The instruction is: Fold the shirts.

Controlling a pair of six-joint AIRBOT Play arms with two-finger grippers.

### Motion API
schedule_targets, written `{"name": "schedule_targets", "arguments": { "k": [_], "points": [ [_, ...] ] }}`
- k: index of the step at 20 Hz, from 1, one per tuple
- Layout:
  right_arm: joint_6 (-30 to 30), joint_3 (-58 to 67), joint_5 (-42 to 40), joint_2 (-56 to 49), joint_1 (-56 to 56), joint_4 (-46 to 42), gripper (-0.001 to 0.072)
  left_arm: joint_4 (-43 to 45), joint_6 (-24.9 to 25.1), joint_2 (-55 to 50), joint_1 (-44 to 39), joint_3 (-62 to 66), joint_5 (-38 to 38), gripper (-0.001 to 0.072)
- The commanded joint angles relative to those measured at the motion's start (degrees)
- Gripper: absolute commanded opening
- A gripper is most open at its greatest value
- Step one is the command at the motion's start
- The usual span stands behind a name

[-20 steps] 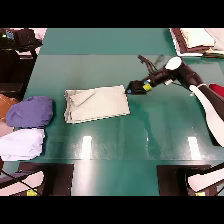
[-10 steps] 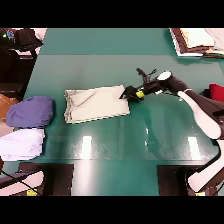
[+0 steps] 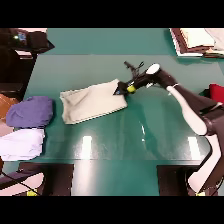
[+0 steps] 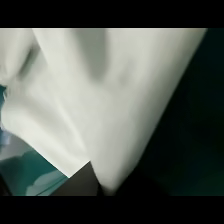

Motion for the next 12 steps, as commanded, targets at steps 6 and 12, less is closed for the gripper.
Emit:
{"name": "schedule_targets", "arguments": {
  "k": [6, 12],
  "points": [
    [5.14, -5.14, 1.57, 21.59, -31.26, -16.06, 0.0017, 0.31, 1.16, 0.00, -12.22, 0.00, 2.08, 0.0025],
    [4.04, -6.45, 0.59, 27.96, -54.23, -15.52, 0.0017, 0.13, 0.52, 0.00, -15.65, 0.00, 5.51, 0.0025]
  ]
}}
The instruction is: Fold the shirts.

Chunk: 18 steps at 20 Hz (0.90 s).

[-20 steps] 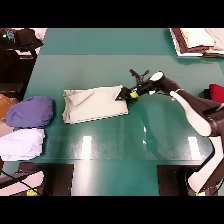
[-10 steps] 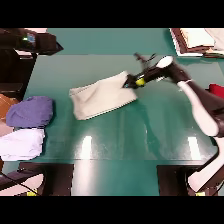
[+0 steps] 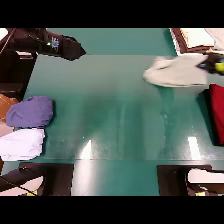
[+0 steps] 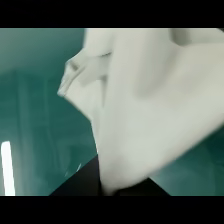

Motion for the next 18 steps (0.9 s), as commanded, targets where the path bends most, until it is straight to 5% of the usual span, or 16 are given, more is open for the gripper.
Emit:
{"name": "schedule_targets", "arguments": {
  "k": [1, 8, 18],
  "points": [
    [-0.66, -0.55, -0.96, 2.67, -12.44, -0.09, 0.0016, -0.37, -0.52, 0.00, -1.77, 0.00, 1.84, 0.0025],
    [-2.64, 3.54, -5.77, 1.14, -18.38, 2.62, 0.0016, -0.31, -1.79, -0.07, -1.99, -0.02, 1.88, 0.0025],
    [-3.45, 23.26, 7.32, -0.20, -19.80, 2.01, 0.0016, -0.17, -1.70, -0.07, -1.99, -0.02, 1.75, 0.0026]
  ]
}}
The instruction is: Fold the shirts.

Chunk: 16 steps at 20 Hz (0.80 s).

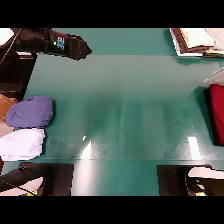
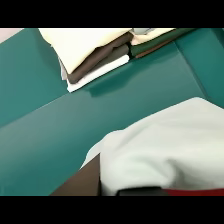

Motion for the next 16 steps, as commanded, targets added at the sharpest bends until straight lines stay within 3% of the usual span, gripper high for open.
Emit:
{"name": "schedule_targets", "arguments": {
  "k": [1, 4, 10, 13, 15, 16],
  "points": [
    [-0.46, 3.10, 6.60, 0.48, -1.40, -0.22, 0.0016, 0.11, 0.04, -0.04, -0.02, -0.02, -0.09, 0.0026],
    [-0.70, -3.13, 8.85, 4.02, -4.24, -1.73, 0.0016, 0.15, 0.42, -0.04, -0.02, -0.02, -0.44, 0.0026],
    [-0.68, -23.78, 11.47, 14.71, -11.69, -19.30, 0.0034, 0.15, 0.90, -0.04, -0.02, -0.02, -0.44, 0.0026],
    [-0.66, -34.14, 11.32, 19.37, -16.09, -21.22, 0.0268, 0.13, 1.99, -0.04, -0.02, -0.02, -0.57, 0.0026],
    [-0.66, -39.15, 10.91, 21.44, -19.12, -21.20, 0.0508, 0.13, 1.99, -0.04, -0.02, -0.02, -0.94, 0.0026],
    [-0.66, -40.54, 11.06, 22.01, -20.61, -21.00, 0.0582, 0.13, 2.01, -0.04, -0.02, -0.02, -0.98, 0.0026]
  ]
}}
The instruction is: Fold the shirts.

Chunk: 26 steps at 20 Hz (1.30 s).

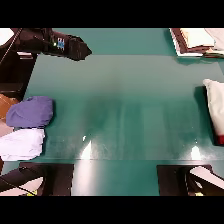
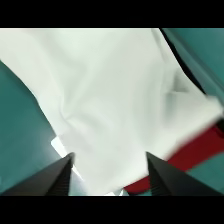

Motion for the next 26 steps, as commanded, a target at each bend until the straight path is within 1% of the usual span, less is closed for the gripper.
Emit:
{"name": "schedule_targets", "arguments": {
  "k": [1, 2, 4, 6, 8, 9, 11, 14, 15, 17, 18, 21, 26],
  "points": [
    [0.04, -7.23, 0.22, 3.48, -4.63, -1.27, 0.0584, 0.00, 0.42, -0.04, -0.02, -0.02, -0.24, 0.0026],
    [0.07, -7.06, -0.15, 4.00, -4.57, 0.09, 0.0585, 0.00, 0.39, -0.04, -0.02, -0.02, -0.26, 0.0026],
    [0.04, -5.46, -1.44, 4.72, -2.32, 6.21, 0.0584, -0.02, 0.37, -0.04, -0.02, 0.00, -0.15, 0.0026],
    [0.09, -2.67, -1.01, 4.79, 3.76, 12.33, 0.0584, -0.02, 0.37, -0.04, -0.02, 0.00, 0.00, 0.0026],
    [0.11, -0.33, -0.72, 4.79, 12.46, 17.25, 0.0584, 0.00, 0.35, -0.02, -0.02, 0.00, 1.64, 0.0026],
    [0.11, 0.57, -0.85, 4.79, 17.25, 18.38, 0.0583, 0.02, 0.37, -0.02, -0.02, 0.00, 2.27, 0.0026],
    [0.09, 2.25, -1.42, 4.74, 28.11, 17.70, 0.0576, 0.04, 0.35, -0.02, -0.02, 0.00, 2.40, 0.0026],
    [0.07, 3.08, -4.33, 4.72, 42.51, 17.59, 0.0570, -0.07, 0.33, -0.02, -0.02, 0.00, 2.43, 0.0026],
    [0.07, 3.08, -5.29, 4.72, 46.27, 17.59, 0.0490, -0.07, 0.33, -0.02, -0.02, 0.00, 2.45, 0.0026],
    [0.07, 3.08, -7.04, 4.72, 52.74, 17.57, 0.0189, -0.07, 0.33, -0.02, -0.02, 0.00, 2.49, 0.0026],
    [0.04, 3.08, -7.69, 4.72, 55.23, 17.57, 0.0013, -0.07, 0.31, -0.02, -0.02, 0.00, 2.47, 0.0026],
    [0.02, 3.08, -8.11, 4.72, 58.90, 17.55, 0.0017, -0.07, 0.31, -0.02, -0.02, 0.00, 2.45, 0.0026],
    [0.02, 3.08, -7.76, 4.72, 59.19, 17.59, 0.0017, -0.07, 0.31, -0.02, -0.02, 0.00, 2.47, 0.0026]
  ]
}}
